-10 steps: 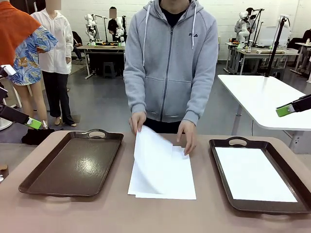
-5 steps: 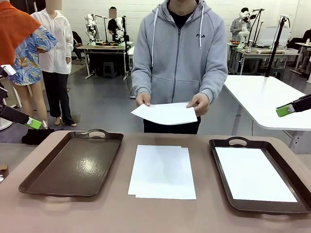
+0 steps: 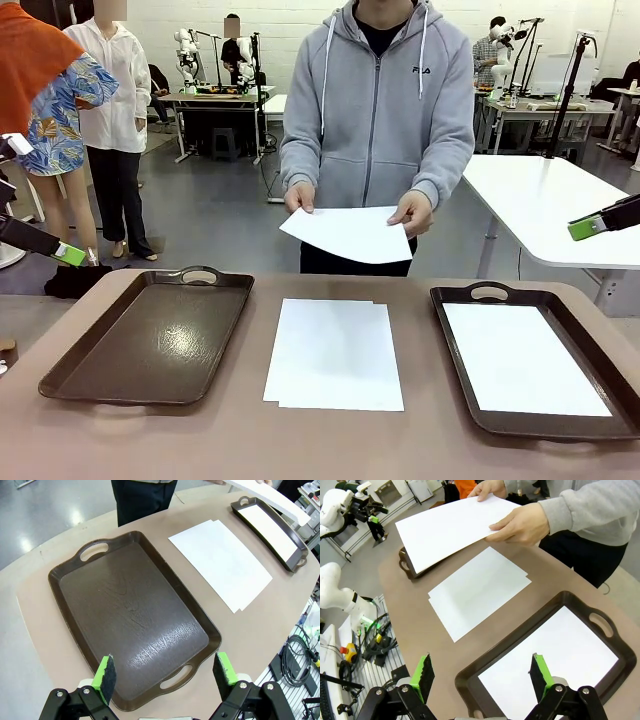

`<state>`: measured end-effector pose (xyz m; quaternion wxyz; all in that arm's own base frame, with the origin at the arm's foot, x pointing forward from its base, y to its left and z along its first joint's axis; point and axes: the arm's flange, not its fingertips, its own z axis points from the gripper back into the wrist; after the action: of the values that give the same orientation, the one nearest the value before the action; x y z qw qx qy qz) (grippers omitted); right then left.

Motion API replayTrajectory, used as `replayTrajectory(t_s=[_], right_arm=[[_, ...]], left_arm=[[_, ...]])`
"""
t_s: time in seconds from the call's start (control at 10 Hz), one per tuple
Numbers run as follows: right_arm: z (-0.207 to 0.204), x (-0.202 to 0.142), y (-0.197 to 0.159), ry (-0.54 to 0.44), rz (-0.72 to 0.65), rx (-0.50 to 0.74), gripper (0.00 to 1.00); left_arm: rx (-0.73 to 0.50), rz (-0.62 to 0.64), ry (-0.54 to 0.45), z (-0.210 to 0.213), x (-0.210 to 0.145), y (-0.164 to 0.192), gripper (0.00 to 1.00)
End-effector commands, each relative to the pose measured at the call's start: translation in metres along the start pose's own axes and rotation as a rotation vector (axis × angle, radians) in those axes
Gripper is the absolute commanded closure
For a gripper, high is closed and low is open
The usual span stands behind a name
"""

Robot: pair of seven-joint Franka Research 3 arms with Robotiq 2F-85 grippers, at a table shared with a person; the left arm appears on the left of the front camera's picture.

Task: Sort the A4 documents.
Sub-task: Receive the A4 Paper.

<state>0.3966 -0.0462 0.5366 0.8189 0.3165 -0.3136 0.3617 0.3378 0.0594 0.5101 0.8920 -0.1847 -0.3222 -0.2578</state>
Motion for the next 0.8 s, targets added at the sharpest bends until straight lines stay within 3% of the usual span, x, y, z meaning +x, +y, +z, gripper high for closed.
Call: replayTrajectory(t_s=[0.0,0.7], right_arm=[[0.0003,0.0005,0.0005,-0.005,0.0,0.0,0.0],[0.0003,0.0005,0.0005,-0.005,0.0,0.0,0.0]], left_arm=[[-0.012,0.002,-0.009,-0.0003,-0.0004,0.0009,0.0],[-0.012,0.002,-0.009,-0.0003,-0.0004,0.0009,0.0]])
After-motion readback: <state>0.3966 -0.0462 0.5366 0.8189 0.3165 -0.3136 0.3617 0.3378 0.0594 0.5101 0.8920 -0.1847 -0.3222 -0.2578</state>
